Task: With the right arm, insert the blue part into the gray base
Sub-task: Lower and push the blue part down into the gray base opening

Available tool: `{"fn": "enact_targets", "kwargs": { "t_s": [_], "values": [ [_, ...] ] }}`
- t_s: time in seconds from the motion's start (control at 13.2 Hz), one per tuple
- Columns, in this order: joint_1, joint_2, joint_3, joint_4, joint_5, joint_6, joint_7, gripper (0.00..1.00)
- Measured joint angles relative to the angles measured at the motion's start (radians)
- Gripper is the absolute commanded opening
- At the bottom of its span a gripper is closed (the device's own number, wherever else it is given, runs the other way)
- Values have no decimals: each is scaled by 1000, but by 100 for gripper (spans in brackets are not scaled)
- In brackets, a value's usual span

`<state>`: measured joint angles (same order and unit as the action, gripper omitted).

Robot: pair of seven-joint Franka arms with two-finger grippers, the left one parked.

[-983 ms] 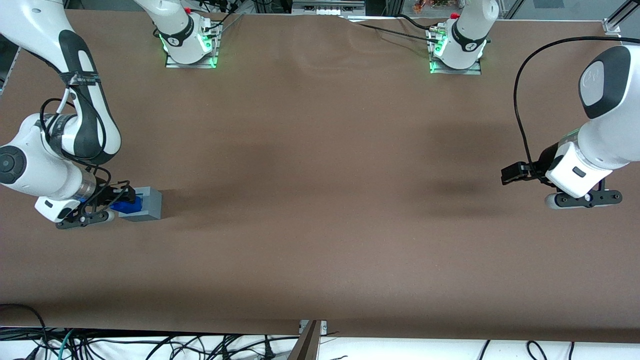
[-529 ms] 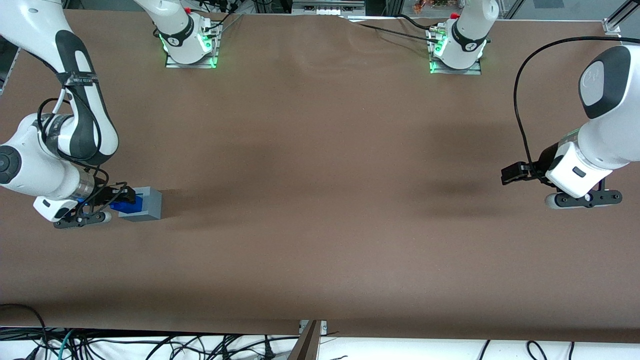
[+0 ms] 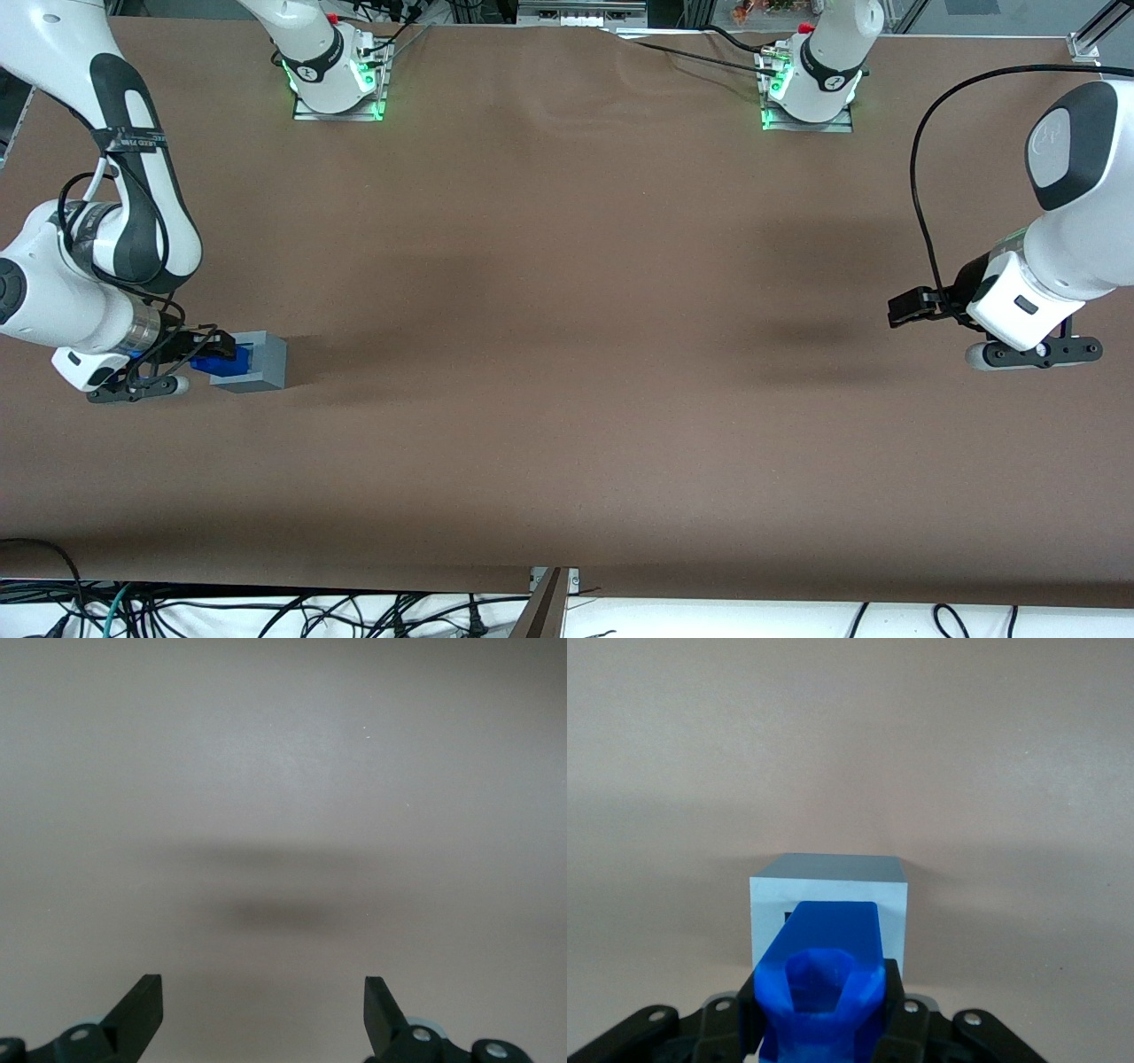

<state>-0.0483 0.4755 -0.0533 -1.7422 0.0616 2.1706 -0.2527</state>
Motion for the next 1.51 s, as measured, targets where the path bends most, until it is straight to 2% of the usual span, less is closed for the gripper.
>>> {"fn": "enact_targets", "kwargs": {
  "t_s": [0.6,1.51],
  "values": [
    [-4,0,1,12,0,-63,58,21],
    [3,6,8,12,-6,-68,85,21]
  ]
}}
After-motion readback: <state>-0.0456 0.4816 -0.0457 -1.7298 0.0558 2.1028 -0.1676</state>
